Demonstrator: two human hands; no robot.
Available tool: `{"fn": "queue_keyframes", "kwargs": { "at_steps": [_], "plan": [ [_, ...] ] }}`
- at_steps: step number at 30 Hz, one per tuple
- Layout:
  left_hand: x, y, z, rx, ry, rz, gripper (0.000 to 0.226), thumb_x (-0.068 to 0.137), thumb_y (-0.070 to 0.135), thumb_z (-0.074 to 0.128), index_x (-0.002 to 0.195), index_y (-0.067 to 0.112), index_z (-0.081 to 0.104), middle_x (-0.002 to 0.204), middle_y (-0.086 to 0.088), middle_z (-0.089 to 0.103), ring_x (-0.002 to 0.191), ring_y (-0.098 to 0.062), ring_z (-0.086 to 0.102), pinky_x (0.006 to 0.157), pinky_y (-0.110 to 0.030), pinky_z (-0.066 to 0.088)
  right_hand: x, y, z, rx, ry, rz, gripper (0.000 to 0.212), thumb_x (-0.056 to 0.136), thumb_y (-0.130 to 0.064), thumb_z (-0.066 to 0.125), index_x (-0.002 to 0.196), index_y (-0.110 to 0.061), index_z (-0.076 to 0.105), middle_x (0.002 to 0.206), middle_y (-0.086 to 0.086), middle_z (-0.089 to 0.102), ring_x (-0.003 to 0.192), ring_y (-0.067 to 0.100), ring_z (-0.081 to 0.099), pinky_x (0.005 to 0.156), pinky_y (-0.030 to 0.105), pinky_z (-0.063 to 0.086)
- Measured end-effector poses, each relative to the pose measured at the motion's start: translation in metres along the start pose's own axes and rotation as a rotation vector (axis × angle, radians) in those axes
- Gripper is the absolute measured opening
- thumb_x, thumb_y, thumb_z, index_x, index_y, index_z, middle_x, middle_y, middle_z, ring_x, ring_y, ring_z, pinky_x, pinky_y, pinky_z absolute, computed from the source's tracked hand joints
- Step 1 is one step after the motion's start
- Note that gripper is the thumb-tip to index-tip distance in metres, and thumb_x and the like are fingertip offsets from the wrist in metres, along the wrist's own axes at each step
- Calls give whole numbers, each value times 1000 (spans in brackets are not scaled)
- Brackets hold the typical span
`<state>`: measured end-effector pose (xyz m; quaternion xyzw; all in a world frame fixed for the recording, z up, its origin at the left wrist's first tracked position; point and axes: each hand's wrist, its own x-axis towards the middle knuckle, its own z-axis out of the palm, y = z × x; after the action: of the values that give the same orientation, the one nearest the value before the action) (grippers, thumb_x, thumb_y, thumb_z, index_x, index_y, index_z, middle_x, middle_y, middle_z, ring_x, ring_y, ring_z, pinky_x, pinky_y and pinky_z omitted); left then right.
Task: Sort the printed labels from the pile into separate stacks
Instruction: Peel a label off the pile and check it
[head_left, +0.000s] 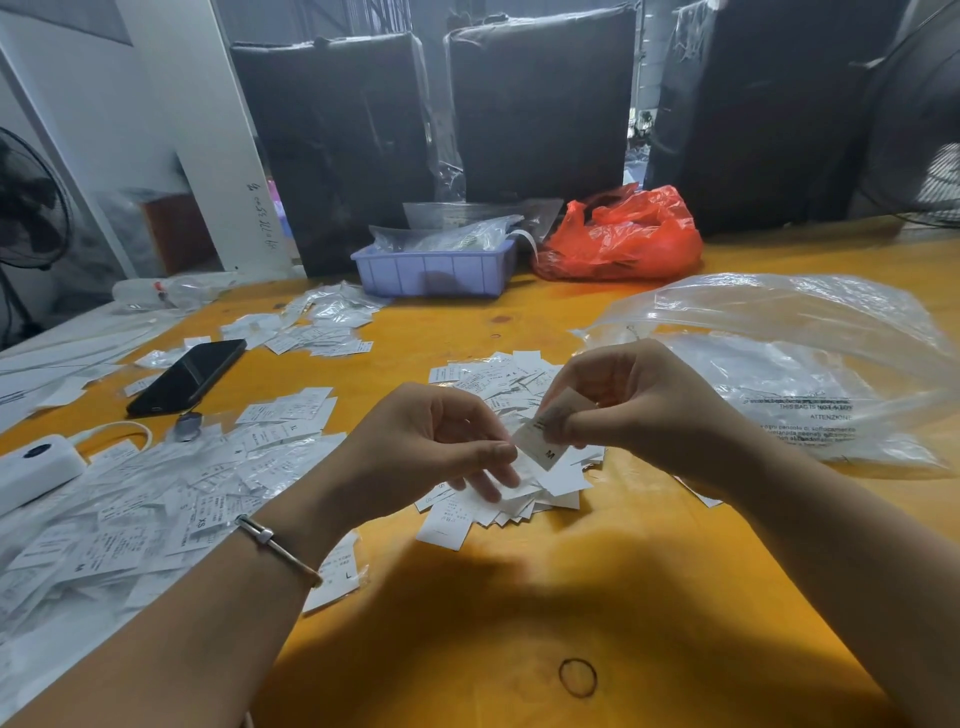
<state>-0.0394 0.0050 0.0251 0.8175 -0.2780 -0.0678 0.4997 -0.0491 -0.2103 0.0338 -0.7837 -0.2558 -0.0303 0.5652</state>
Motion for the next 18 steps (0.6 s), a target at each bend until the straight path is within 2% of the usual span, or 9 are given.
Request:
{"fn": "queue_keyframes", "kwargs": {
  "at_steps": [2, 4, 7, 9, 11, 12, 14, 16, 18],
  "plan": [
    [0, 0, 0, -7, 12, -2, 30, 77, 26, 70, 89, -1, 68, 81, -10, 77, 71, -26, 74, 57, -23, 51, 1, 1, 0, 8, -1, 1, 18, 73, 16, 65, 77, 0, 73, 71, 19, 68, 63, 19, 58, 56, 23, 48],
    [0, 0, -1, -6, 19, 5, 24, 80, 22, 70, 89, 0, 68, 81, -9, 77, 71, -25, 75, 56, -22, 51, 1, 2, 1, 27, 83, -39, 19, 73, 15, 66, 83, 1, 71, 67, 16, 68, 59, 19, 57, 54, 25, 48],
    [0, 0, -2, -11, 48, 26, 21, 80, 21, 69, 88, 1, 68, 81, -8, 77, 71, -24, 75, 56, -22, 53, 1, 4, -4, 44, 306, -126, 39, 78, 5, 71, 111, -14, 65, 61, 4, 66, 51, 16, 56, 52, 27, 52],
    [0, 0, -3, -17, 88, 51, 25, 78, 24, 70, 89, 1, 66, 81, -7, 77, 71, -24, 75, 57, -24, 54, 1, 4, -6, -49, 388, -164, 37, 82, 4, 68, 111, -20, 67, 62, -1, 67, 51, 13, 57, 52, 25, 51],
    [-1, 1, -4, -23, 123, 81, 26, 78, 25, 70, 89, 2, 64, 81, -6, 77, 72, -23, 75, 56, -24, 54, 2, 5, -4, -202, 342, -129, 29, 83, 7, 62, 95, -17, 75, 70, -3, 70, 57, 10, 60, 55, 24, 49],
    [-1, 1, -4, -32, 133, 92, 26, 78, 24, 70, 89, 2, 62, 81, -6, 77, 72, -24, 75, 55, -23, 55, 3, 5, -1, -240, 258, -98, 25, 84, 4, 62, 92, -15, 76, 75, -3, 71, 63, 10, 62, 58, 25, 49],
    [-1, 2, -4, -49, 132, 106, 26, 78, 24, 69, 89, 3, 59, 81, -7, 77, 71, -25, 75, 55, -23, 54, 0, 2, 7, -228, 68, -54, 13, 84, -17, 71, 94, -12, 76, 83, 1, 73, 75, 16, 64, 66, 29, 49],
    [-2, 2, -3, -49, 118, 115, 27, 79, 25, 69, 90, 3, 57, 79, -7, 77, 72, -25, 75, 55, -23, 54, -2, 1, 12, -224, 11, -84, 26, 78, -34, 72, 89, -11, 76, 79, 3, 72, 73, 18, 64, 63, 29, 48],
    [-2, 1, -3, -50, 94, 113, 27, 81, 25, 68, 90, 3, 57, 82, -7, 77, 74, -25, 75, 57, -23, 54, -2, 1, 14, -228, 51, -132, 18, 80, -27, 73, 81, -9, 76, 71, 3, 71, 65, 18, 60, 59, 29, 46]
  ]
}}
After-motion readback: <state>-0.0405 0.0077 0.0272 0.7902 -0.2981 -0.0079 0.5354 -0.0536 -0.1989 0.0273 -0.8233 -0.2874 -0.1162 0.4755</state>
